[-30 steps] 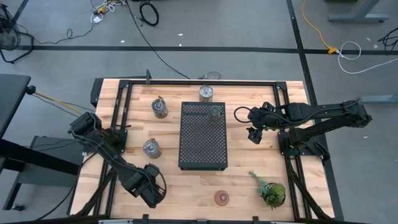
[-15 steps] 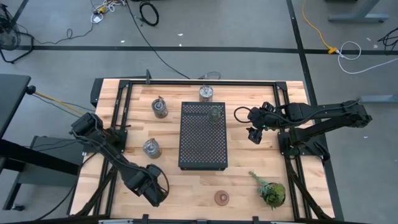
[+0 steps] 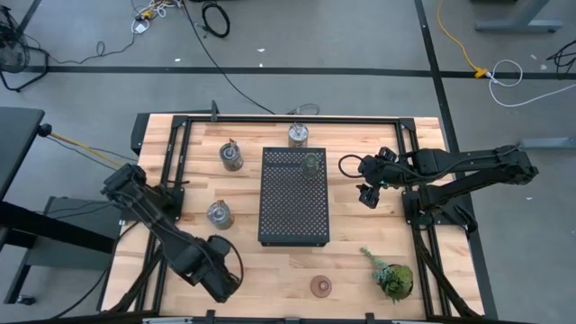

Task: Pick & Place candle stick holders
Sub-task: Put the left pink glass candle holder on the shelf aligned with the green glass candle holder

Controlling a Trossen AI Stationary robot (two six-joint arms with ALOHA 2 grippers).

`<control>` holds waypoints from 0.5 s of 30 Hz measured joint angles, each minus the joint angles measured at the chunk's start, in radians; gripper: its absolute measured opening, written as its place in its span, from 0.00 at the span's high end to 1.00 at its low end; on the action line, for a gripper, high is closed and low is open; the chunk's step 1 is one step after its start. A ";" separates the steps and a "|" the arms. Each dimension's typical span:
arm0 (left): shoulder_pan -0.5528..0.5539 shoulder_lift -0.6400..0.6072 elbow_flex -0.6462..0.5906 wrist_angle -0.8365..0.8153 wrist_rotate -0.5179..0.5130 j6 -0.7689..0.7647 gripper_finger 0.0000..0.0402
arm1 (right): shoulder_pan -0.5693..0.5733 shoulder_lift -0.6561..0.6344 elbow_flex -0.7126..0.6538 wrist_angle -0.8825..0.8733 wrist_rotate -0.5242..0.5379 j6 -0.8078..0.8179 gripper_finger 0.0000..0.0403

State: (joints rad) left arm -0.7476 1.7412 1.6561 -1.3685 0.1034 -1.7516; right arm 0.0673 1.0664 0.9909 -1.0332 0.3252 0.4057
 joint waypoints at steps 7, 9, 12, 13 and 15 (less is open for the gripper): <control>0.048 -0.002 0.261 -0.204 -0.105 0.048 0.56 | 0.000 0.000 0.000 0.004 -0.001 0.002 0.25; 0.077 -0.004 0.312 -0.201 -0.156 0.097 0.56 | 0.000 0.000 0.000 0.007 0.000 0.002 0.25; 0.141 -0.003 0.372 -0.199 -0.186 0.191 0.56 | 0.000 0.000 0.000 0.019 -0.001 0.003 0.25; 0.170 -0.001 0.381 -0.201 -0.184 0.222 0.56 | 0.000 0.000 0.000 0.025 -0.001 0.004 0.25; 0.225 0.007 0.388 -0.201 -0.176 0.302 0.56 | 0.000 0.000 0.000 0.042 -0.003 0.004 0.25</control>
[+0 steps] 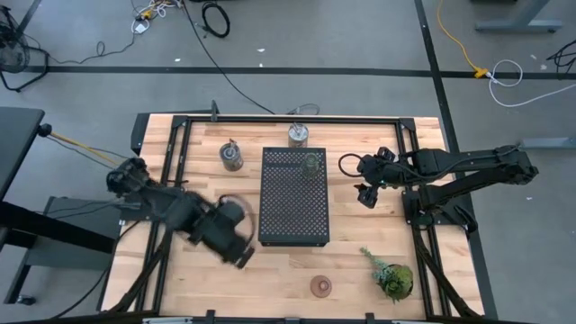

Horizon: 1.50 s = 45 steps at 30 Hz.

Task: Pick & Place candle stick holders
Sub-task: Put the left pink glass candle holder on the shelf aligned with the green glass candle holder

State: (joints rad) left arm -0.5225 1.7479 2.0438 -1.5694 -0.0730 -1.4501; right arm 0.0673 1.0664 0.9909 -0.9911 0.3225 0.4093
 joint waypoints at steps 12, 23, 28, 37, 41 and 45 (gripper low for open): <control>0.314 0.000 0.001 0.101 0.001 0.395 0.56 | 0.000 0.000 0.000 0.033 -0.025 0.000 0.25; 0.453 0.074 0.002 0.297 0.063 0.563 0.56 | 0.000 0.000 0.000 0.040 -0.025 0.000 0.25; 0.487 0.132 0.001 0.322 0.110 0.602 0.56 | 0.000 0.000 0.000 0.050 -0.025 0.000 0.25; 0.545 0.169 0.001 0.410 0.149 0.624 0.56 | 0.000 0.000 0.000 0.065 -0.024 -0.004 0.25; 0.567 0.169 0.001 0.405 0.143 0.626 0.56 | 0.000 0.000 0.000 0.066 -0.025 -0.008 0.25; 0.583 0.169 0.001 0.410 0.148 0.636 0.56 | 0.000 0.000 0.000 0.072 -0.024 -0.012 0.25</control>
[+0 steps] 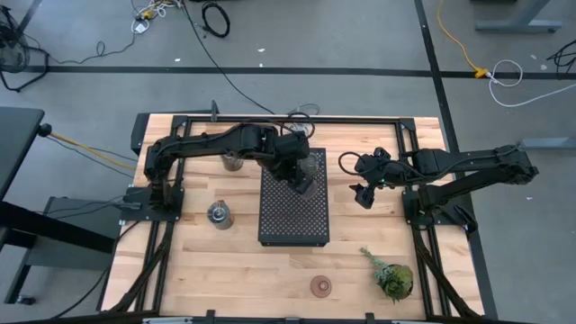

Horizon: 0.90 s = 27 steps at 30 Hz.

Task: Pick & Place candle stick holders
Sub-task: Put the left pink glass candle holder on the shelf aligned with the green glass candle holder

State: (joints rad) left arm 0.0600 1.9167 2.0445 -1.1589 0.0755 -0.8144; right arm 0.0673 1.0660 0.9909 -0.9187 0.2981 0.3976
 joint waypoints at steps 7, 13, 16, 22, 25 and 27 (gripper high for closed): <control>0.017 0.000 0.000 0.031 0.002 0.014 0.56 | 0.000 0.000 0.000 0.000 0.000 -0.014 0.25; 0.016 0.011 0.000 0.022 0.024 0.016 0.55 | 0.000 0.000 0.000 0.000 0.000 -0.014 0.25; 0.015 0.026 0.000 0.022 0.036 0.018 0.53 | 0.000 0.000 0.000 0.000 0.000 -0.014 0.25; 0.015 0.067 0.002 0.043 0.075 0.026 0.55 | 0.000 0.000 0.000 -0.001 0.000 -0.014 0.25; 0.015 0.073 0.002 0.067 0.092 0.026 0.53 | 0.000 0.000 0.000 -0.001 0.000 -0.014 0.25; 0.015 0.073 0.002 0.065 0.091 0.026 0.52 | 0.000 0.001 0.000 -0.002 0.000 -0.014 0.25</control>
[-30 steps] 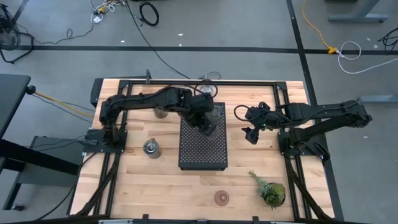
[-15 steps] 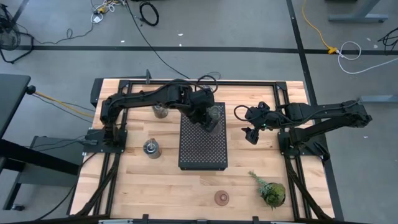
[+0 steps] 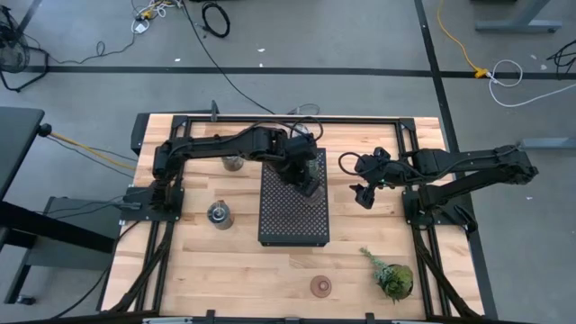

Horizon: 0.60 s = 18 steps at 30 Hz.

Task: Pick & Place candle stick holders
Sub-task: Put the left pink glass candle holder on the shelf aligned with the green glass candle holder

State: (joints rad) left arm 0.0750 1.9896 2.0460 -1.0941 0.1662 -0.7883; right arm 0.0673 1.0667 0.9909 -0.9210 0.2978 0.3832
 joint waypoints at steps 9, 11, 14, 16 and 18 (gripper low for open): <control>0.001 -0.001 0.000 -0.008 -0.010 0.019 0.54 | 0.000 -0.001 0.000 0.001 0.000 -0.001 0.25; 0.003 -0.001 0.000 -0.009 -0.011 0.019 0.54 | 0.000 0.000 0.000 0.001 0.000 -0.004 0.25; 0.010 -0.002 0.000 -0.012 -0.012 0.019 0.54 | 0.000 0.000 0.000 0.001 0.000 -0.006 0.25; 0.016 -0.002 0.000 -0.012 -0.011 0.018 0.54 | 0.000 0.000 0.000 0.001 0.000 -0.008 0.25; 0.020 -0.002 0.000 -0.015 -0.011 0.018 0.54 | 0.000 0.000 0.000 0.001 0.000 -0.008 0.25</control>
State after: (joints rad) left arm 0.0950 1.9879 2.0460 -1.1090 0.1547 -0.7700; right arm 0.0673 1.0664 0.9909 -0.9203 0.2981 0.3756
